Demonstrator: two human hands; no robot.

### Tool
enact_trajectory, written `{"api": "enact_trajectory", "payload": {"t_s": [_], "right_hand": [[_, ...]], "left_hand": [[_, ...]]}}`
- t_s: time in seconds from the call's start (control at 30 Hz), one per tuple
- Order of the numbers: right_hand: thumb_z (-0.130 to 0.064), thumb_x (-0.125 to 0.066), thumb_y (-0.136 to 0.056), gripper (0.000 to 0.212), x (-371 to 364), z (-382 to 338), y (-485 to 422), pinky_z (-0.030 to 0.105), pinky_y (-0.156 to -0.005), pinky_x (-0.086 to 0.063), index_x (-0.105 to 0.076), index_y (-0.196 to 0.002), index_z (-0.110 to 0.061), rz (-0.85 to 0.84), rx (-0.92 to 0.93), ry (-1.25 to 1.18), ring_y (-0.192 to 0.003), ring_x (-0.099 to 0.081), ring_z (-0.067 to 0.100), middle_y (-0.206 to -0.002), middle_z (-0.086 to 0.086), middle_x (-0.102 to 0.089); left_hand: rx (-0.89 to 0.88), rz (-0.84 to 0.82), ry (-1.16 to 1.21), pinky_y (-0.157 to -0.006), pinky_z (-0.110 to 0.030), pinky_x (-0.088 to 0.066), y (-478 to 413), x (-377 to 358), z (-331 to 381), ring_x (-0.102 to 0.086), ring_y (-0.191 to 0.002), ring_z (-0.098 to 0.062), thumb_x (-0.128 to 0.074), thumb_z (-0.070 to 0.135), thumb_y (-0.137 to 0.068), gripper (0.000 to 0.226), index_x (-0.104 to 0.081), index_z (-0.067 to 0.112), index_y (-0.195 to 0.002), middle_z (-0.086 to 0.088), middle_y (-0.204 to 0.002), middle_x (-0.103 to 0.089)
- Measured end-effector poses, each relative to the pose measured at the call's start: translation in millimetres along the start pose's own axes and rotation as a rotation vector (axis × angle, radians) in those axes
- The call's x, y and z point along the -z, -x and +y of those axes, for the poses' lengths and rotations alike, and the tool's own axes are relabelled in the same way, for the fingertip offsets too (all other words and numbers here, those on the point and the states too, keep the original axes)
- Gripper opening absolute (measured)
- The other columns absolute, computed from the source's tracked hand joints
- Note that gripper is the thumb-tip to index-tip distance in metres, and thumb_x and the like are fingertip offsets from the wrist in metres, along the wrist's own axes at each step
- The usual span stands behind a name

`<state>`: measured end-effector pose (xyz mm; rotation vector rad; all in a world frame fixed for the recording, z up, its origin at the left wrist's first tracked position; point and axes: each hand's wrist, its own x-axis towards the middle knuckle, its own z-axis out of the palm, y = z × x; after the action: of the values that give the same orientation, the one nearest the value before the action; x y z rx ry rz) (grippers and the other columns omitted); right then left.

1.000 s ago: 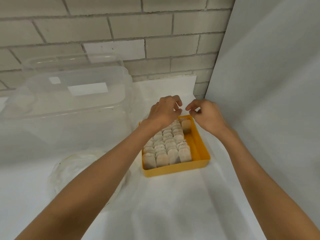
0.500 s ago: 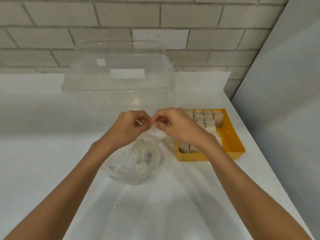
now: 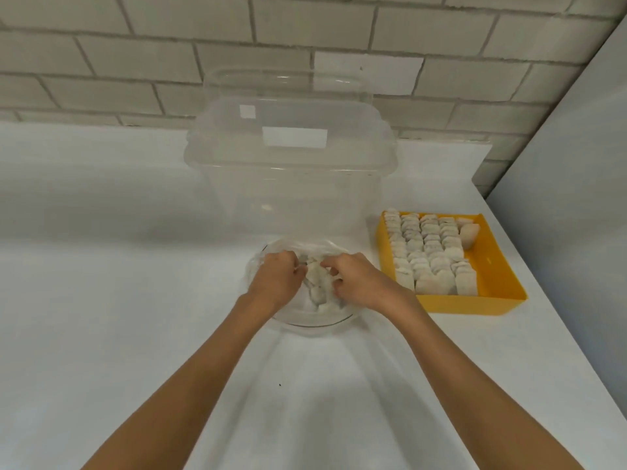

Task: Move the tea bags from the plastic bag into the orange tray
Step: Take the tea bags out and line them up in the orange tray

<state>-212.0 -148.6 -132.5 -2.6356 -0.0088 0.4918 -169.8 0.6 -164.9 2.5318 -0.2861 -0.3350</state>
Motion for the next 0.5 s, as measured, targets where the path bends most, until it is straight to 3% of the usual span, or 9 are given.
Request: {"api": "enact_trajectory", "payload": {"t_s": [0.1, 0.2, 0.3, 0.4, 0.5], "right_hand": [[0.000, -0.044, -0.089, 0.051, -3, -1, 2, 0.025, -0.087, -0.044, -0.048, -0.138, -0.012, 0.007, -0.013, -0.040, -0.115, -0.055, 0.027, -0.128, 0.016, -0.056], [-0.001, -0.046, -0.090, 0.046, -3, -2, 4, 0.024, -0.082, -0.047, -0.053, -0.134, -0.011, 0.051, 0.001, -0.086, -0.106, -0.059, 0.025, -0.117, 0.013, -0.062], [0.000, -0.046, -0.090, 0.040, -2, -1, 8, 0.034, -0.084, -0.054, -0.058, -0.127, -0.010, 0.114, 0.020, -0.177, -0.096, -0.065, 0.025, -0.105, 0.011, -0.067], [0.000, -0.049, -0.089, 0.035, -2, 2, 14, 0.037, -0.076, -0.058, -0.061, -0.119, -0.013, 0.173, 0.023, -0.332, -0.080, -0.070, 0.018, -0.090, 0.009, -0.072], [-0.011, -0.052, -0.096, 0.020, -4, 0, 21, 0.035, -0.072, -0.060, -0.060, -0.114, -0.008, 0.201, -0.062, -0.733, -0.076, -0.073, 0.024, -0.089, 0.014, -0.071]], "left_hand": [[0.046, -0.037, 0.021, -0.086, -0.038, -0.044, -5, -19, 1, -0.055, -0.107, -0.029, -0.059, 0.037, -0.090, 0.031, -0.062, 0.008, -0.099, -0.014, -0.107, -0.060], [0.059, -0.028, 0.064, -0.086, -0.038, -0.044, -4, -27, 5, -0.050, -0.108, -0.027, -0.061, 0.032, -0.087, 0.023, -0.058, 0.013, -0.099, -0.011, -0.113, -0.054], [0.024, -0.009, 0.210, -0.074, -0.025, -0.045, 1, -24, 6, -0.059, -0.095, -0.023, -0.062, 0.021, -0.088, 0.011, -0.056, 0.013, -0.086, -0.006, -0.095, -0.063], [-0.023, 0.050, 0.348, -0.062, -0.008, -0.040, 13, -8, 8, -0.059, -0.081, -0.012, -0.064, 0.015, -0.087, 0.012, -0.054, 0.018, -0.081, 0.005, -0.081, -0.061], [-0.090, 0.143, 0.399, -0.060, -0.004, -0.040, 30, 12, 11, -0.059, -0.071, -0.002, -0.067, 0.012, -0.085, 0.013, -0.057, 0.019, -0.081, 0.009, -0.081, -0.062]]}}
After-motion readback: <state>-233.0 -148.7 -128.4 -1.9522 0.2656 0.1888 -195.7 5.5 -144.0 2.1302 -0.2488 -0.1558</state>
